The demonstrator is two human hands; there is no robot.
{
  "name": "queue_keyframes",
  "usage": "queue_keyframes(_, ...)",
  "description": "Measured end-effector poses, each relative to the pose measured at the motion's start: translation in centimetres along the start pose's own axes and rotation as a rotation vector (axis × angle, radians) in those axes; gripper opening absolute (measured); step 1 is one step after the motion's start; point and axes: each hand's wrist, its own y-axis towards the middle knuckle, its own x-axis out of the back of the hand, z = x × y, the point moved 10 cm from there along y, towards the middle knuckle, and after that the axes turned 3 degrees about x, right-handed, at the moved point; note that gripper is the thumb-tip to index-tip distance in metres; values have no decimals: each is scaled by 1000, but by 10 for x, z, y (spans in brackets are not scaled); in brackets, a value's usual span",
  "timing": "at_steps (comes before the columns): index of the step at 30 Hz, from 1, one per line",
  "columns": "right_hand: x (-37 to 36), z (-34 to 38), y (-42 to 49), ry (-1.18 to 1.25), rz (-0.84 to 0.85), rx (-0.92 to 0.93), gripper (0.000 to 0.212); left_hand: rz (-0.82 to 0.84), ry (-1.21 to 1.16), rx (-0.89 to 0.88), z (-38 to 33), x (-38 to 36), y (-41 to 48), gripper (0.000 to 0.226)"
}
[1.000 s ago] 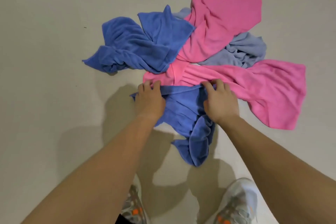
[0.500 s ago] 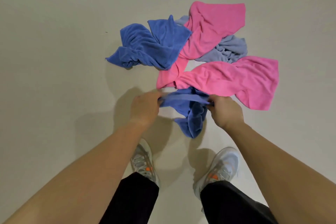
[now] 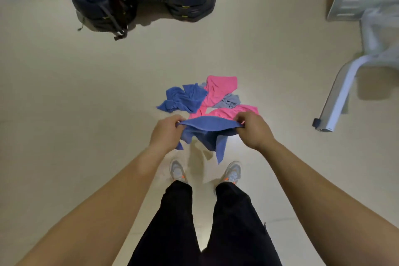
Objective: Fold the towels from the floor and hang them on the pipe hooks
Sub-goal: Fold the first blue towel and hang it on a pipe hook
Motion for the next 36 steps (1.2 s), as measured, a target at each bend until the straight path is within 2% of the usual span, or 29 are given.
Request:
queue_keyframes(4,76,72,-61,81,-93,45,17,-97,-44,-120,-56,69,-68,16)
queue_keyframes(7,101,118,-95,169,-94,112,9,-164,71,-241,-88,97,-102,13)
queue_keyframes(9,112,149,-110,181,-98,173,3,-125,64,-366,-120,100,-121,43)
queue_keyframes(11,122,177,-118,143,-114,223,5,-32,-25,-463,-152,100,-137,58)
queue_keyframes(13,137,195,-121,109,-144,237,8,27,-109,-520,-174,103,-146,48)
queue_keyframes(15,154,203,-122,81,-182,242,10,19,-117,-569,-187,112,-148,28)
queue_keyframes(17,166,204,-124,88,-193,262,13,-11,-108,-602,-195,124,-150,17)
queue_keyframes(22,170,192,-130,179,-190,340,3,2,-160,-635,-216,147,-154,16)
queue_keyframes(24,166,188,-130,241,-193,361,12,2,-215,-603,-219,153,-152,15)
queue_keyframes(27,174,188,-128,331,-257,372,17,-19,-169,-561,-220,157,-151,14)
queue_keyframes(30,187,199,-123,246,-298,376,17,49,-239,-584,-228,152,-157,22)
queue_keyframes(33,195,210,-118,229,-277,381,17,-70,-236,-610,-237,165,-155,9)
queue_keyframes(36,190,210,-112,300,-191,417,20,-137,-173,-631,-248,176,-154,11)
